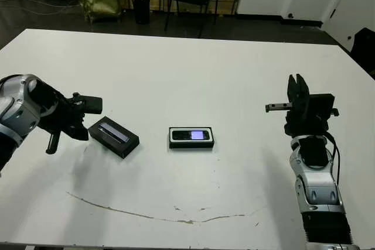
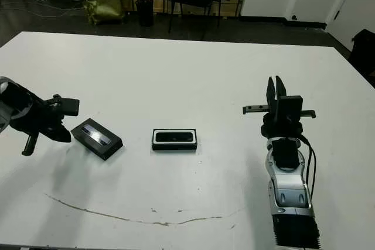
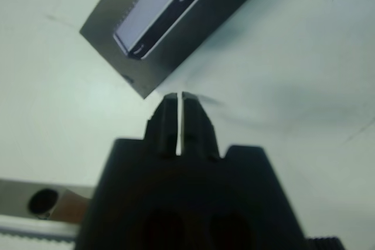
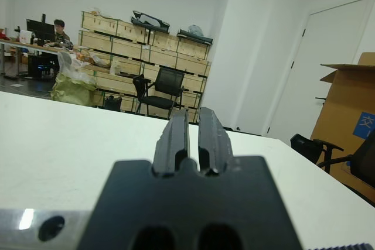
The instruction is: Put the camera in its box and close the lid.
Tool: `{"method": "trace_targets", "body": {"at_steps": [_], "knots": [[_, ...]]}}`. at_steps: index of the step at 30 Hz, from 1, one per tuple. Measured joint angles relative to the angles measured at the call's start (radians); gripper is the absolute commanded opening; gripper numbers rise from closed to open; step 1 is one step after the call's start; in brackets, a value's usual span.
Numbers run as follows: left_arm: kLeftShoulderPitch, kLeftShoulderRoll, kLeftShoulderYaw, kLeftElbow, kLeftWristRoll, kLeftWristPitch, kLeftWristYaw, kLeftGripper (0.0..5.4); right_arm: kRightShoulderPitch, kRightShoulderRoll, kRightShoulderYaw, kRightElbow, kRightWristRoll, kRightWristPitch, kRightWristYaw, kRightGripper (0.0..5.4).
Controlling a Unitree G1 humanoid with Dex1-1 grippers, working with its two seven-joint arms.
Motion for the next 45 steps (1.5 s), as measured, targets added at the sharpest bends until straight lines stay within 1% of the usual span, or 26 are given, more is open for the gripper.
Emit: {"method": "trace_targets", "body": {"at_steps": [3,10,13,20,24,28,32,41,45], "knots": [[0.001,-0.005,0.001,0.033,-0.001,-0.038,0.013,0.00,0.000,0.000,-0.001,0.002,0.003,-0.004,0.001,0.01],[-0.003,-0.027,0.003,0.076,0.004,-0.056,0.024,0.00,0.000,0.000,-0.002,0.010,0.007,-0.012,0.002,0.01],[-0.009,-0.041,0.014,0.108,0.004,-0.047,0.034,0.00,0.000,0.000,-0.003,0.010,0.006,-0.011,0.001,0.01],[-0.020,-0.052,0.016,0.151,0.009,-0.086,0.057,0.00,0.000,-0.001,-0.003,0.010,0.004,-0.012,0.001,0.01],[-0.023,-0.058,0.019,0.158,0.019,-0.106,0.060,0.00,0.000,-0.004,-0.003,0.010,-0.003,-0.012,0.001,0.01],[-0.026,-0.064,0.024,0.161,0.018,-0.095,0.048,0.00,0.000,-0.004,-0.003,0.010,-0.003,-0.012,0.001,0.01],[-0.033,-0.075,0.028,0.172,0.019,-0.117,0.041,0.00,0.001,-0.004,-0.003,0.010,-0.003,-0.012,0.001,0.01],[-0.103,-0.143,0.031,0.314,0.018,-0.140,0.017,0.00,0.007,-0.004,-0.003,0.007,0.000,-0.011,0.002,0.01],[-0.118,-0.169,0.032,0.339,0.018,-0.162,0.021,0.00,0.008,-0.004,-0.003,0.013,0.011,-0.021,0.009,0.01]]}}
